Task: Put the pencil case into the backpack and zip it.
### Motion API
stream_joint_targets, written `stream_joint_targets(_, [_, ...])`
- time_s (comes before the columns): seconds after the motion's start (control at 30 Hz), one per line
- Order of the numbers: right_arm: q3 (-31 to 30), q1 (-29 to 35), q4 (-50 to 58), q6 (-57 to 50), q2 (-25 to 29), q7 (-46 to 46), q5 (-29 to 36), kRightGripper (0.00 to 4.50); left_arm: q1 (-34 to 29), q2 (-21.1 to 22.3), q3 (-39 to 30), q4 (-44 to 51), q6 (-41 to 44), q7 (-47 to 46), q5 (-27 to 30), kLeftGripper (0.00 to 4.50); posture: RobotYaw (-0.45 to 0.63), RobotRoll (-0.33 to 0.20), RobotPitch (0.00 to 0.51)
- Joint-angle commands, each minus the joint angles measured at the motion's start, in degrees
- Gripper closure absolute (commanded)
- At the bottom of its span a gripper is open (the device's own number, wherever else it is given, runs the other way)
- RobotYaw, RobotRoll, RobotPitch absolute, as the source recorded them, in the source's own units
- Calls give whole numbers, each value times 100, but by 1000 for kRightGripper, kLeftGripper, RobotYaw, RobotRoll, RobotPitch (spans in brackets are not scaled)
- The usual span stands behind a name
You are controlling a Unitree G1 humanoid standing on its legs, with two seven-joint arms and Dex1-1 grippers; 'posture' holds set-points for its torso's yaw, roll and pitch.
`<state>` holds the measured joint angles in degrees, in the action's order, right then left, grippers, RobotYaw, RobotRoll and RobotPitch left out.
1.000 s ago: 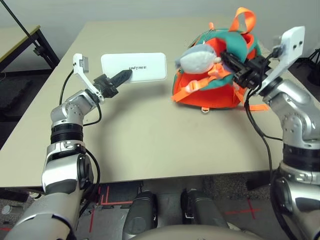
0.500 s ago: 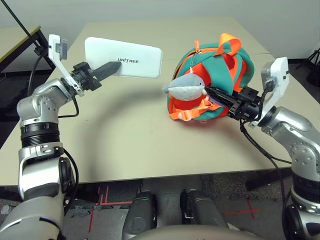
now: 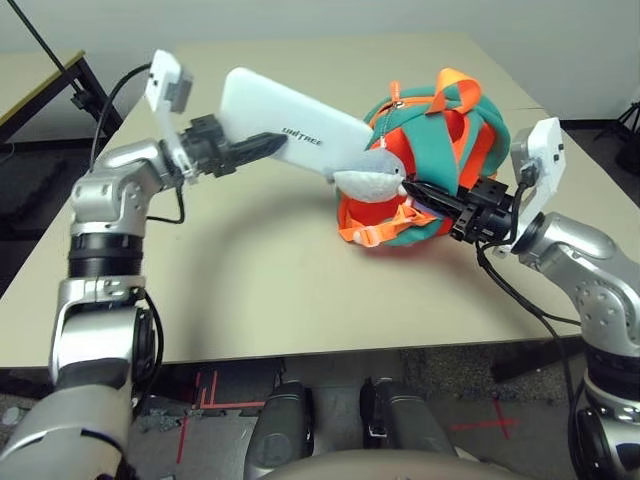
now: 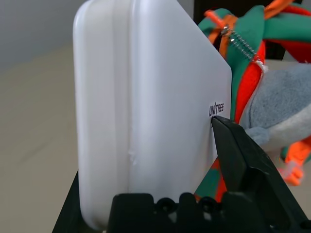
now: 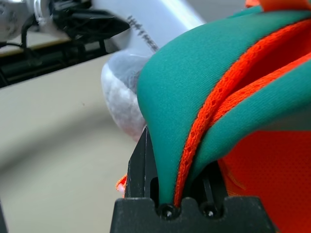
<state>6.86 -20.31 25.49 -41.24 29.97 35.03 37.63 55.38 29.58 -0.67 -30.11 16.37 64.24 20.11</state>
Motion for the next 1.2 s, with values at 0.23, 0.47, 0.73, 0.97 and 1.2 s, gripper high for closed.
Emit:
stream_joint_targets(0.23, [-75,7,214,131,46,83,16,4357,613,-1059,512,-1244,-1582,-86,-829,1412,54,0,55])
stream_joint_targets(0.47, [-44,16,174,153,123,107,-28,4357,528,-1348,515,-1420,-1660,-78,-912,1412,47,0,42])
stream_joint_targets(0.73, [-133,-113,-66,273,129,230,-158,4357,393,-932,370,-971,-1399,-174,-971,0,92,0,32])
stream_joint_targets(0.97, [-250,-293,-371,442,98,407,-283,4357,127,-281,-17,-136,-706,-210,-684,0,131,0,35])
stream_joint_targets(1.2, [-301,-355,-492,503,80,512,-353,4357,-85,183,-442,340,-163,-345,-349,565,145,0,43])
